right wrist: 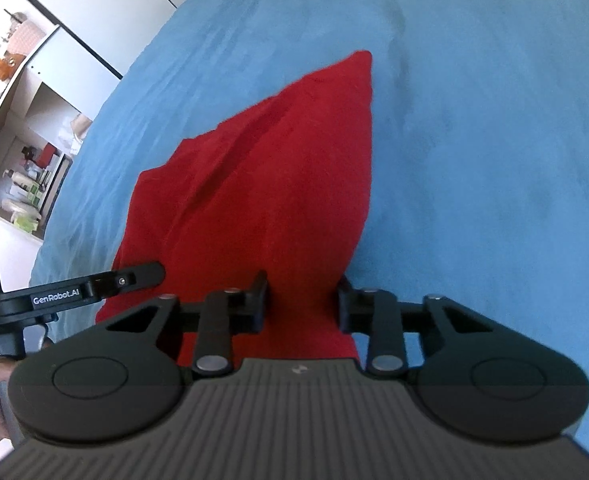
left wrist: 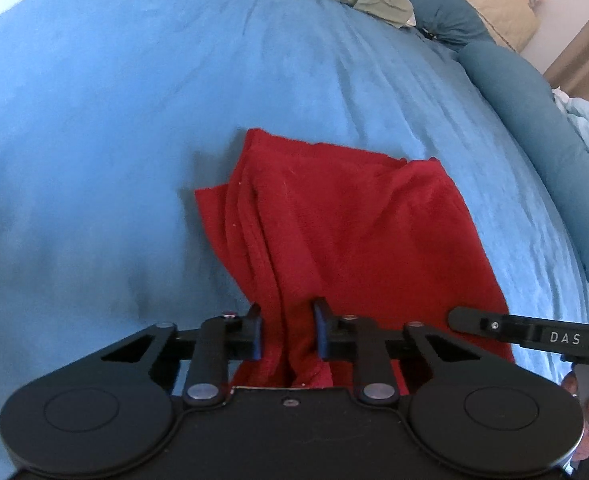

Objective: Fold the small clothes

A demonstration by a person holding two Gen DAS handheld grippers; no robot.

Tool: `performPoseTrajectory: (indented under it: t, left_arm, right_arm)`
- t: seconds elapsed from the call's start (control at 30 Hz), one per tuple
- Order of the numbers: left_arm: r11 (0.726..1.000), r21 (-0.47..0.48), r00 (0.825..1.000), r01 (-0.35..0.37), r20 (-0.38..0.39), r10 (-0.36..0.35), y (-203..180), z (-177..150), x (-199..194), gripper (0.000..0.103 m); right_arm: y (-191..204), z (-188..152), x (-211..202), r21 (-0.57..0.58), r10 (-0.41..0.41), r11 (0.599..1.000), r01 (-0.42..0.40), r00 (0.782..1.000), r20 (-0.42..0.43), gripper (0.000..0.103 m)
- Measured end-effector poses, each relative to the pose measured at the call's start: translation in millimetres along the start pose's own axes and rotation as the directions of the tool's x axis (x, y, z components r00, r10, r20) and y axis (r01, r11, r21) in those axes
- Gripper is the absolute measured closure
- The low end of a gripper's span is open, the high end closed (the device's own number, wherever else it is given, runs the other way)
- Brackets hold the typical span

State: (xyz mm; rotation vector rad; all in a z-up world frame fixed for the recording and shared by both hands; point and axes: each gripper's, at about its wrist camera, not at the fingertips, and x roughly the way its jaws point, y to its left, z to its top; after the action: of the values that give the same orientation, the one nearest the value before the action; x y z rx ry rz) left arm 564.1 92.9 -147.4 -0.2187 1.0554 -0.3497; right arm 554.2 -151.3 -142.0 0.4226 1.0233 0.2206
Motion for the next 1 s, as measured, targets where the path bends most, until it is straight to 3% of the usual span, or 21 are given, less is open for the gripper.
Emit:
performPoseTrajectory:
  t: [0.17,0.33,0.5,0.63,0.77,0.83,0.97,1.0]
  left_arm:
    - [0.999,0.032,0.999,-0.004,0.044,0.002,-19,-2,-27,0.082]
    - [0.994,0.105,0.997,-0.002,0.075,-0.006,-55,-19,-69,0.082]
    - [0.992,0.125,0.998,0.034,0.052,-0.040,-101,-63,-102,0.082]
    - [0.992,0.115,0.999,0.050,0.006,-0.051,-138,-115,-102,0.082]
    - [0.990,0.141,0.999,0.016,-0.034,-0.012,-164,-170,-73,0.082]
    - [0.979,0.193,0.998,-0.067,-0.002,0.068,-173,-185,-65,0.082]
    - [0.978,0.187,0.996,-0.091,0.029,0.087,-170,-190,-60,0.076]
    - [0.978,0.187,0.995,-0.097,0.028,0.093,-172,-188,-60,0.071]
  right_arm:
    - [12,1,-26,-0.023,0.044,0.999,-0.042,0.997,0.062,0.062]
    - [14,-9,-78,-0.023,0.066,0.998,-0.064,0.993,0.094,0.062]
    - [0,-46,-144,-0.036,0.017,0.999,-0.014,0.996,0.083,0.062]
    - [-19,-89,-179,-0.045,-0.046,0.998,0.048,0.998,0.043,0.062]
    - [-48,-137,-177,-0.100,-0.137,0.986,0.137,0.991,0.005,0.062]
    - [-67,-160,-166,-0.100,-0.174,0.980,0.174,0.985,0.007,0.061]
    - [-96,-173,-158,-0.018,-0.135,0.991,0.136,0.990,0.036,0.056]
    - [-96,-173,-158,-0.021,-0.130,0.991,0.131,0.991,0.037,0.053]
